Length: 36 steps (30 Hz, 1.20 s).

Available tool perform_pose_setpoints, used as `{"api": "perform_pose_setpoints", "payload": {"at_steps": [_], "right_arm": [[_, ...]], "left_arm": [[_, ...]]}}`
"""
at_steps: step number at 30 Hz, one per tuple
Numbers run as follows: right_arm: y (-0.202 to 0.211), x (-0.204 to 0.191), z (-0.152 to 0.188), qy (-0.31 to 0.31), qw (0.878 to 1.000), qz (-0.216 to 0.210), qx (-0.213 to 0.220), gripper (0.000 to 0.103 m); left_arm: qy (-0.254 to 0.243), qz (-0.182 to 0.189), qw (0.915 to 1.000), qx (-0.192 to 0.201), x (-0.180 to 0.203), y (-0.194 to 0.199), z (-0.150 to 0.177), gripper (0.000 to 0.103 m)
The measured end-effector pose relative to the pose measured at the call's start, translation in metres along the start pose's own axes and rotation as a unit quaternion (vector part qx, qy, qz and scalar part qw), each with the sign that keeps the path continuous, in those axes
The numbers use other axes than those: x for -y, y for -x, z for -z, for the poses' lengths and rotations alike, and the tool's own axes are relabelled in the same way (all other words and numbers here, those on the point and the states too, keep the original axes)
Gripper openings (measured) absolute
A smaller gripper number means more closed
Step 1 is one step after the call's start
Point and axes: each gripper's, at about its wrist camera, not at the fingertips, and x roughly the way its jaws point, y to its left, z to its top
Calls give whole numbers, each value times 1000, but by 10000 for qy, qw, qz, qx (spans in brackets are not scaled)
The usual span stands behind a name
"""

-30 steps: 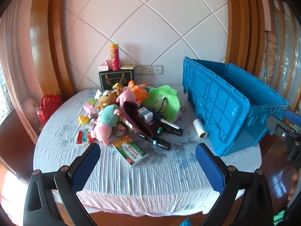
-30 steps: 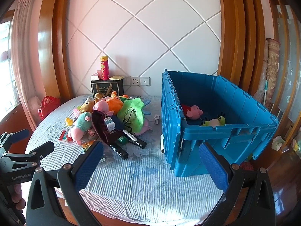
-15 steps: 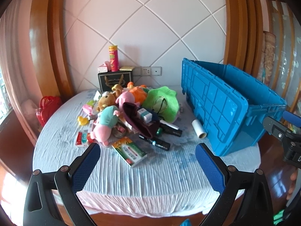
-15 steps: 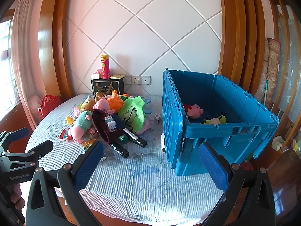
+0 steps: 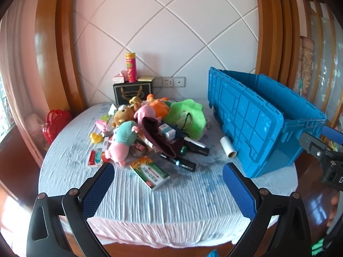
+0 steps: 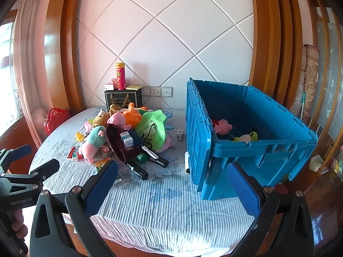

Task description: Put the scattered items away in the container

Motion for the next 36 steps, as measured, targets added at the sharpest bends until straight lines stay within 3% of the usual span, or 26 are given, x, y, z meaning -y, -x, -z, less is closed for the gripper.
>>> {"api": "perform_pose_setpoints", "payload": {"at_steps": [13, 23, 30, 36], "right_arm": [[5, -16, 4, 44, 10000, 4, -17, 103], [2, -37, 13, 58, 9999, -32, -104, 103], [-20, -54, 13, 238, 9992, -124, -308, 103], [-76, -60, 14, 365, 9971, -264, -614, 103]], "left_arm": [[-12, -29, 10000, 88, -14, 7, 7, 102], [-70, -108, 9999, -75, -34, 0, 21, 102], [5, -306, 9989, -359, -50, -30, 26, 102], [161, -445, 9954, -828, -63, -84, 33, 102]]}}
